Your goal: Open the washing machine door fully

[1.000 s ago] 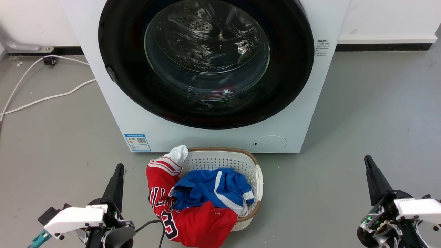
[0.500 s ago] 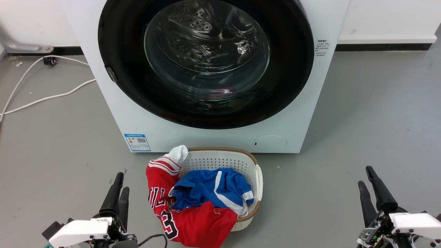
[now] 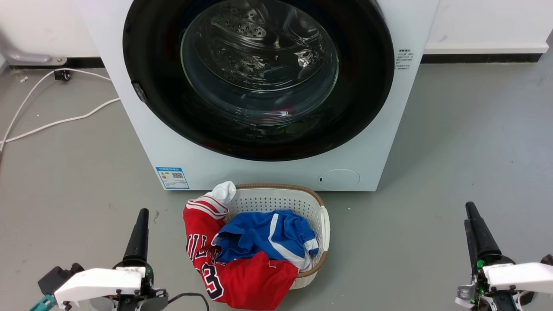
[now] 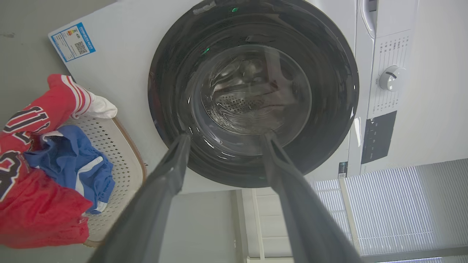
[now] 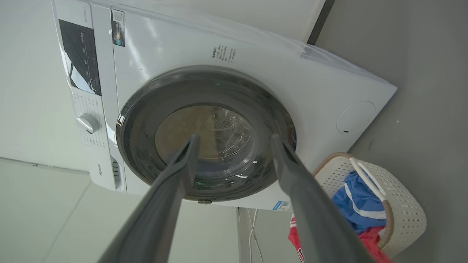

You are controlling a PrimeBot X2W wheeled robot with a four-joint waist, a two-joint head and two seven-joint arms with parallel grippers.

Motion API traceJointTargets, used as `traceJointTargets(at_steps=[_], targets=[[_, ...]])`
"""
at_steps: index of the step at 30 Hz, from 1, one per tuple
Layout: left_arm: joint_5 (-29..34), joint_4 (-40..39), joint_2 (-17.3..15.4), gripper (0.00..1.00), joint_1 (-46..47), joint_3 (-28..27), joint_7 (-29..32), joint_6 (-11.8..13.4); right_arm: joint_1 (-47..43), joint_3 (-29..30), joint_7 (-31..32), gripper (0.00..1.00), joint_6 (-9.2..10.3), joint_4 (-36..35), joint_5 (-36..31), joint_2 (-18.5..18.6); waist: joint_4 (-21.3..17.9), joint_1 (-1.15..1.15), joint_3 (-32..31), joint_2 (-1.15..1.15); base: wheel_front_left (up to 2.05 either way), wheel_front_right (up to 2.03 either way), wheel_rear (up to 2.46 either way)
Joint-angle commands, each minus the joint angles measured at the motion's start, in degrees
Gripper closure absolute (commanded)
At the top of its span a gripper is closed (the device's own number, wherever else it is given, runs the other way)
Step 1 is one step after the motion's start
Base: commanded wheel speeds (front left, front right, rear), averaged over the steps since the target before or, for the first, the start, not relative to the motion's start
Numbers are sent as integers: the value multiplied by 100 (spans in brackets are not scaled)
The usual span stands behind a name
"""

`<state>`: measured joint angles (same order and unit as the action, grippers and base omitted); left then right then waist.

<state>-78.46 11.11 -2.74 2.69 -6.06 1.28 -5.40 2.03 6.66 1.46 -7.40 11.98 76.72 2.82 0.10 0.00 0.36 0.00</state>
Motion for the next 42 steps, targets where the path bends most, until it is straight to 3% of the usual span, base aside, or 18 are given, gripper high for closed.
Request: traceJointTargets(at_steps=[1,18,42], targets=[[199,-163,-11,0,56,2,-46,35,23,-19,-56,0,-9,-181,-227,13,1,0,2,0,0,0,0],[2581,-669,-13,0,-100,506,-426,637,-205,-355,-437,0,-10,-1024,-2873,13,14,0,5,0,0,0,0],[4560,-917,-281,0,-266,1206,-864,1104,-516,-502,-875,0,-12,-1330,-4907,12,21,0,-24,0,0,0,0]])
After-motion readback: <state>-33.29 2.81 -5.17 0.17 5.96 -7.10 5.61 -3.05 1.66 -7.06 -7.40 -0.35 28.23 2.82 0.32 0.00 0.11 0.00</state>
